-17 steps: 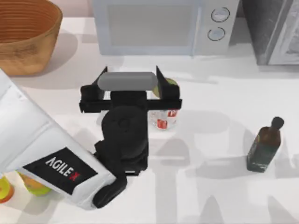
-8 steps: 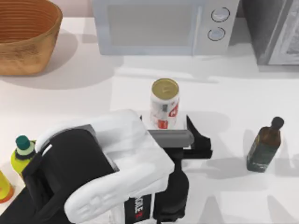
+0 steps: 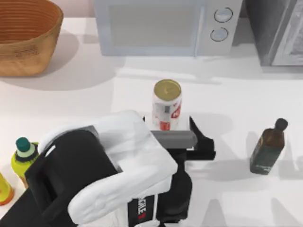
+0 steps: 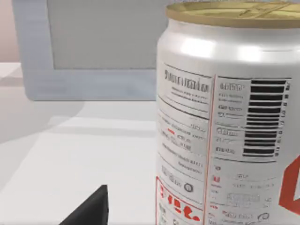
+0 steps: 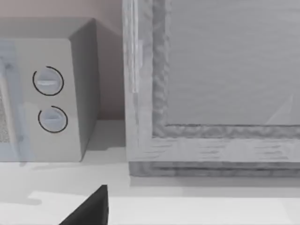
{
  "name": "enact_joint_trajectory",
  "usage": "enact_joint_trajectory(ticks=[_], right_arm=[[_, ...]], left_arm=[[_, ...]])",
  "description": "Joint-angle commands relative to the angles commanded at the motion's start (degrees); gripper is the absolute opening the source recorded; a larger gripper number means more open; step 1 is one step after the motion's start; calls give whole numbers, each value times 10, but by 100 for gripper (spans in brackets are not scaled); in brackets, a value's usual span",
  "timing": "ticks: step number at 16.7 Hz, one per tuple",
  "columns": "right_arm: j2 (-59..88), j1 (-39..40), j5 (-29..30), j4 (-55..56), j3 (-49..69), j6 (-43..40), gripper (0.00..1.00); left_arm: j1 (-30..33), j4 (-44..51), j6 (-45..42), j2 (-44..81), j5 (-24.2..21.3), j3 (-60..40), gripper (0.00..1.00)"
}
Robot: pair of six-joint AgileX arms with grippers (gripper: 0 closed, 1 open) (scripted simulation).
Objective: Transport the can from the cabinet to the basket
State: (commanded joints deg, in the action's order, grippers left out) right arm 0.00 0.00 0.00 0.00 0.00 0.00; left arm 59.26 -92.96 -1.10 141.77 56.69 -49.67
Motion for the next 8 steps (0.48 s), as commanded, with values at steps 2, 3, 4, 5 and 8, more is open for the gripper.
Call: enact_joint_trajectory(ticks=[2,3,4,5,8], right_arm=[[0,0,0,0,0,0,100],[0,0,0,0,0,0,100],[0,0,0,0,0,0,100],[0,0,0,0,0,0,100],[0,0,0,0,0,0,100]], left_arm=[[-23,22,1,7,-23,-28,100],[-37,35,1,11,-37,-45,100],[-51,48,2,15,-51,-63,100],[-63,60,2,19,-64,-79,100],[-78,74,2,23,-79,-95,100]])
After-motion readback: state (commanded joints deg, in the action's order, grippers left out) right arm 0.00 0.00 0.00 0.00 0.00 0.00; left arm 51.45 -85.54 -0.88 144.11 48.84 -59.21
